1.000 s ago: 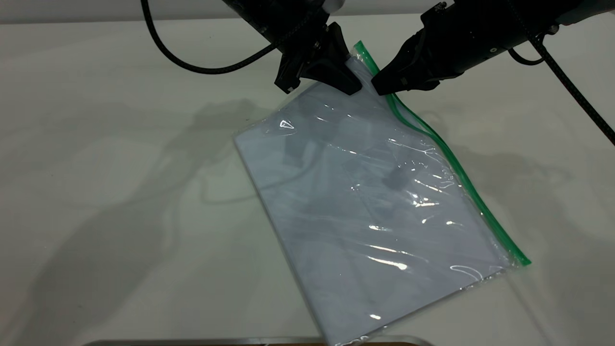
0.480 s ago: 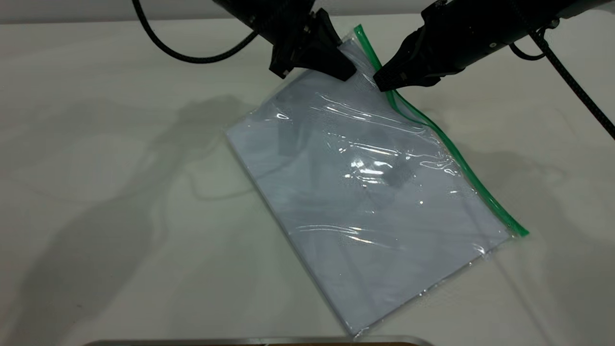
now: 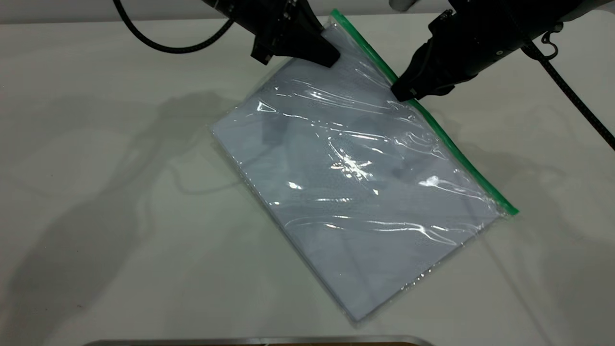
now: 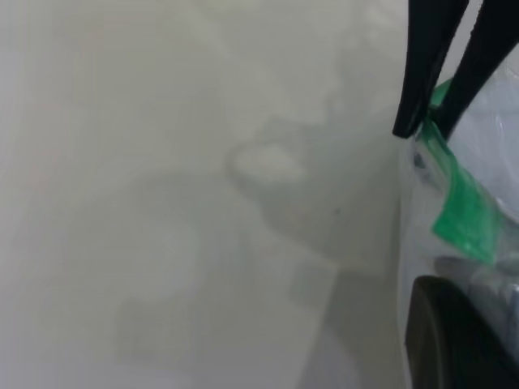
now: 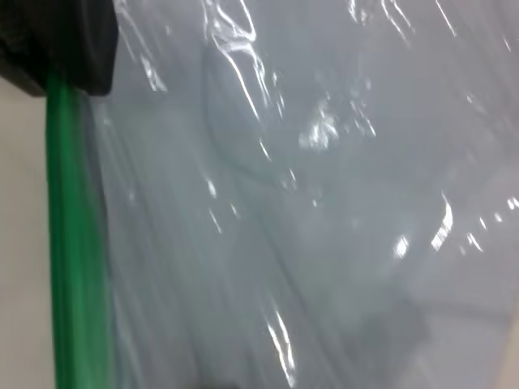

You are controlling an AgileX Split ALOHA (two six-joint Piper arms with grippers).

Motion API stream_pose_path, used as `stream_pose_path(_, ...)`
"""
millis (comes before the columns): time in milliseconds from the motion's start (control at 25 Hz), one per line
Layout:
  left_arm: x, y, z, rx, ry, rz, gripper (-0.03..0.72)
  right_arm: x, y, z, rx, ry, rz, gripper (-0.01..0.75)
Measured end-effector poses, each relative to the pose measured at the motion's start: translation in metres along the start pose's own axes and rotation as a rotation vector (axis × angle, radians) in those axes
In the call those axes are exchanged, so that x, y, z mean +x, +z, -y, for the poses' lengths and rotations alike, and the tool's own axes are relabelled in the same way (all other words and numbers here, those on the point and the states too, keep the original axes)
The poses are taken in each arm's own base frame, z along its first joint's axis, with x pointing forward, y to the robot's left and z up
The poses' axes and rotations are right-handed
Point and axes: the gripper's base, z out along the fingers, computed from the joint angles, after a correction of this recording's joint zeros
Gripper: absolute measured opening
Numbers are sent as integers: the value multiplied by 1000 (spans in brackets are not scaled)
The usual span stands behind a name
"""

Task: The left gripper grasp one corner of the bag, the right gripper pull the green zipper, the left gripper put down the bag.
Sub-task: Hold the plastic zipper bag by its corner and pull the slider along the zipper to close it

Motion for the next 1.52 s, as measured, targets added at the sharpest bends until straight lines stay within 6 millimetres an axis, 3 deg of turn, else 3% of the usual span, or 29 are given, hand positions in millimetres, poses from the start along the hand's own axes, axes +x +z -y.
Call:
stream_pose_path(320,7,-15,-5,-26,-28,16,54,8,-3,12,25,-1,-18,37)
stream_pose_path(800,13,-24,-8,-46,-65,15,54,33,-20,51,65,143,-30,37)
stream_pose_path(1520,33,-28,-1,27,-125,-240,54,60,-33,71,65,297,-123,39)
